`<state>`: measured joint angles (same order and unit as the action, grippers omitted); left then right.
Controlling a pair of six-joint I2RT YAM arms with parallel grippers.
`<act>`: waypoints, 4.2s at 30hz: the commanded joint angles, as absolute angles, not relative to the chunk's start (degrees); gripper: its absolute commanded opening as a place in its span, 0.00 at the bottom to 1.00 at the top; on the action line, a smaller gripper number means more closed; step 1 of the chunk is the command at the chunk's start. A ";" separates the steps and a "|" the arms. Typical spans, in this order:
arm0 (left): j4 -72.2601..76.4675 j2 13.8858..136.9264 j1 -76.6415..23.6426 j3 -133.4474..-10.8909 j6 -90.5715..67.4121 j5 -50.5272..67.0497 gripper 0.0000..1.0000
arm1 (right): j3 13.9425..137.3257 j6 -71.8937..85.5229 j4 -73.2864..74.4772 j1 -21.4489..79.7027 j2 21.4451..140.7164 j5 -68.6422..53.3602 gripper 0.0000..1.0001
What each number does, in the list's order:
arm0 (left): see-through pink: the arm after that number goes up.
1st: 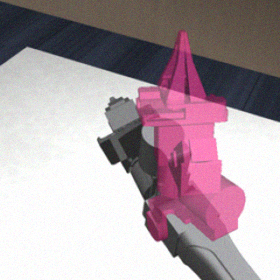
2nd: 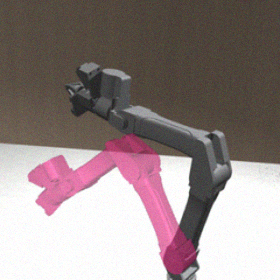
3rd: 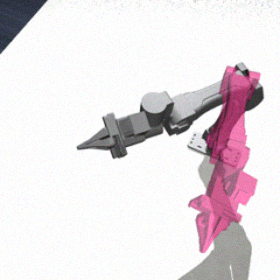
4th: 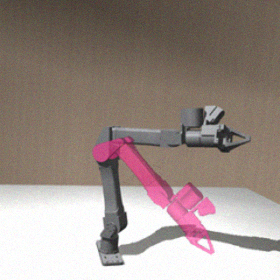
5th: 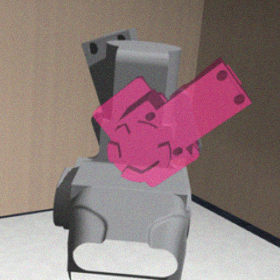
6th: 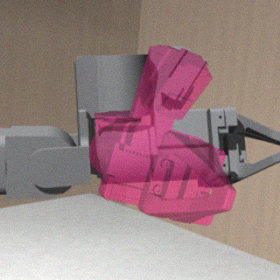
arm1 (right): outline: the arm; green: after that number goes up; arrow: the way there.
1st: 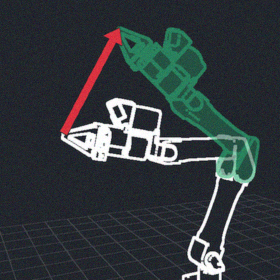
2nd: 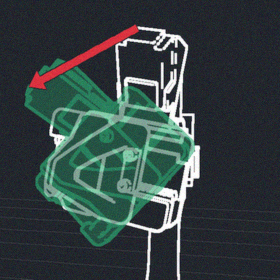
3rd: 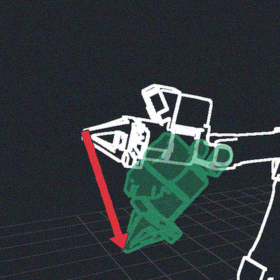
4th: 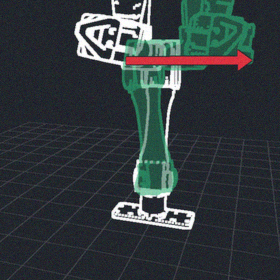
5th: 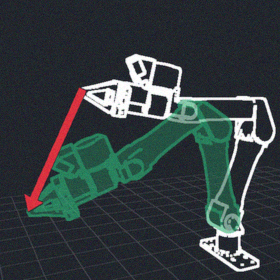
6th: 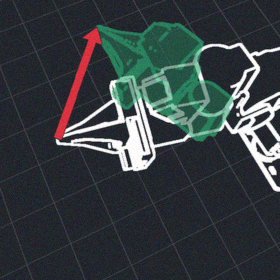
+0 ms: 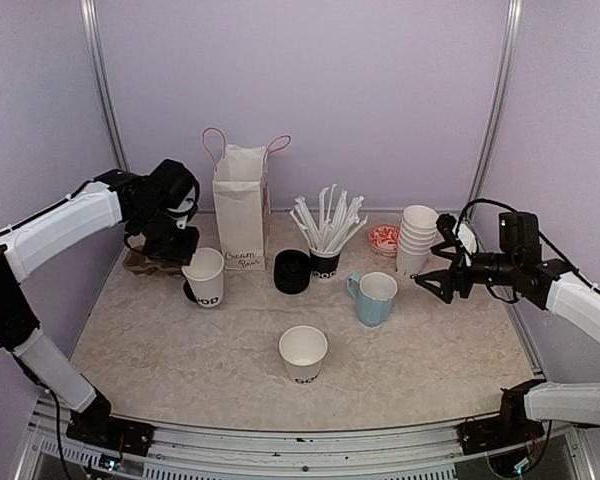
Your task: Pack the takeout coffee
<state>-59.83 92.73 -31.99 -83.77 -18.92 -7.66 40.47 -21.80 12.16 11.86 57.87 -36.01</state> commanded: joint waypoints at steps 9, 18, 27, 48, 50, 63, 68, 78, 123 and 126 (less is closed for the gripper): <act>-56.54 83.66 -6.28 -75.60 -18.96 -9.14 0.00 | 40.21 -22.63 11.62 11.26 57.41 -37.28 0.77; -47.33 88.20 2.72 -71.17 -17.63 -3.10 0.01 | 40.14 -22.93 12.28 11.26 57.54 -37.96 0.78; -47.84 90.89 3.93 -72.61 -17.88 -3.06 0.21 | 40.23 -23.12 12.13 11.26 57.91 -37.97 0.77; -43.89 93.06 -28.32 -76.42 -2.85 -7.41 0.30 | 40.43 -25.98 14.59 11.26 57.14 -41.59 0.79; -42.71 95.43 -29.44 -76.29 -2.20 -8.73 0.31 | 40.43 -26.45 14.91 11.26 57.14 -42.30 0.79; -41.21 107.91 -30.23 -77.87 -3.51 -14.04 0.38 | 40.53 -27.22 15.59 11.25 58.08 -42.98 0.79; -40.74 109.45 -29.39 -78.13 -3.70 -13.72 0.33 | 40.60 -27.41 15.57 11.26 58.60 -42.98 0.79; -40.08 110.89 -28.22 -78.04 -3.87 -13.96 0.24 | 40.61 -27.59 15.56 11.25 59.56 -43.13 0.79; 34.33 81.14 -46.49 -65.07 -42.57 45.64 0.07 | 78.52 -7.45 15.71 29.96 76.35 -52.11 0.94; 42.34 82.33 -46.49 -63.23 -48.08 46.52 0.07 | 81.33 -9.08 17.15 33.56 78.11 -47.67 0.94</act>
